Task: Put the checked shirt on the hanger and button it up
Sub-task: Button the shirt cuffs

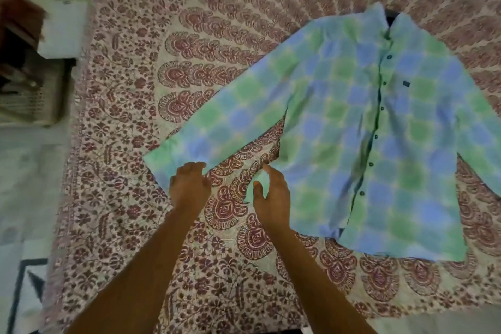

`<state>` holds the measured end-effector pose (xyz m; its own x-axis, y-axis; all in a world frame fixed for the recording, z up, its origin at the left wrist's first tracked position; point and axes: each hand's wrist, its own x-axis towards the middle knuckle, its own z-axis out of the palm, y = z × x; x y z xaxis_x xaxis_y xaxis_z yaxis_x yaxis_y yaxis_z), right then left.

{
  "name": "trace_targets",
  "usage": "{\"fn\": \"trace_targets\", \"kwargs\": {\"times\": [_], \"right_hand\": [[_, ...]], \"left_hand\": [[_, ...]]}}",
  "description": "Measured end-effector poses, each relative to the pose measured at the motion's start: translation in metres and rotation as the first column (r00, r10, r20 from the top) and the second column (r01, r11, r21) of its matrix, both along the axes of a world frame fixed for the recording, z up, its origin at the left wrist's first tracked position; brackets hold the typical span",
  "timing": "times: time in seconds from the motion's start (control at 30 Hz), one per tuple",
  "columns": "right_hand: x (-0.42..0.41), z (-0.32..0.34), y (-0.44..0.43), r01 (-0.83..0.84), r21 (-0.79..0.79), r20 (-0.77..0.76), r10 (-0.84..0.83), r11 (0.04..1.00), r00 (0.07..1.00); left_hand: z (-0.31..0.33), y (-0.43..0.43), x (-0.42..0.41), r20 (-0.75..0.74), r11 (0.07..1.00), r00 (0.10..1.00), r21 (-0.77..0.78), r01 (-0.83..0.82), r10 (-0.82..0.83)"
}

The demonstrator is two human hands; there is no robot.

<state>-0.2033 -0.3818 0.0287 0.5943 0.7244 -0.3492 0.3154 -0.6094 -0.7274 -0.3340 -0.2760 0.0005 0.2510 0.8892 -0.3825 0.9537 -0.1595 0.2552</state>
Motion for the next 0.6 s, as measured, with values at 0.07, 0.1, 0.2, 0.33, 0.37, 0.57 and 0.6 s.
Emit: {"fn": "trace_targets", "kwargs": {"times": [0.07, 0.1, 0.2, 0.33, 0.37, 0.57, 0.6], "right_hand": [[-0.003, -0.017, 0.007, 0.0, -0.012, 0.005, 0.0, 1.0, 1.0], [-0.003, -0.021, 0.009, -0.002, -0.016, 0.007, 0.002, 1.0, 1.0], [-0.01, -0.036, 0.014, -0.004, -0.031, -0.004, 0.004, 1.0, 1.0], [-0.02, -0.049, 0.013, -0.031, -0.038, -0.019, 0.03, 0.999, 0.999], [-0.023, -0.05, 0.013, -0.033, -0.041, -0.017, 0.033, 0.999, 0.999], [-0.035, -0.045, 0.014, -0.045, -0.036, -0.07, 0.043, 0.998, 0.997], [-0.038, -0.042, 0.017, -0.044, -0.029, -0.074, 0.041, 0.999, 0.996]], "left_hand": [[-0.019, 0.004, -0.002, -0.025, 1.0, 1.0, 0.021, 0.004, -0.003], [-0.023, 0.005, -0.002, -0.037, 1.0, 0.999, 0.029, -0.006, 0.007], [-0.042, 0.01, -0.01, -0.082, 0.999, 0.996, -0.001, -0.04, 0.04], [-0.051, 0.026, -0.026, -0.108, 0.995, 0.991, 0.045, 0.089, -0.084], [-0.048, 0.032, -0.028, -0.121, 0.991, 0.986, 0.062, 0.121, -0.113], [-0.025, 0.059, -0.016, 0.277, 0.962, 0.935, -0.217, -0.165, 0.222], [-0.014, 0.062, -0.011, 0.382, 0.921, 0.86, -0.326, -0.216, 0.337]]}}
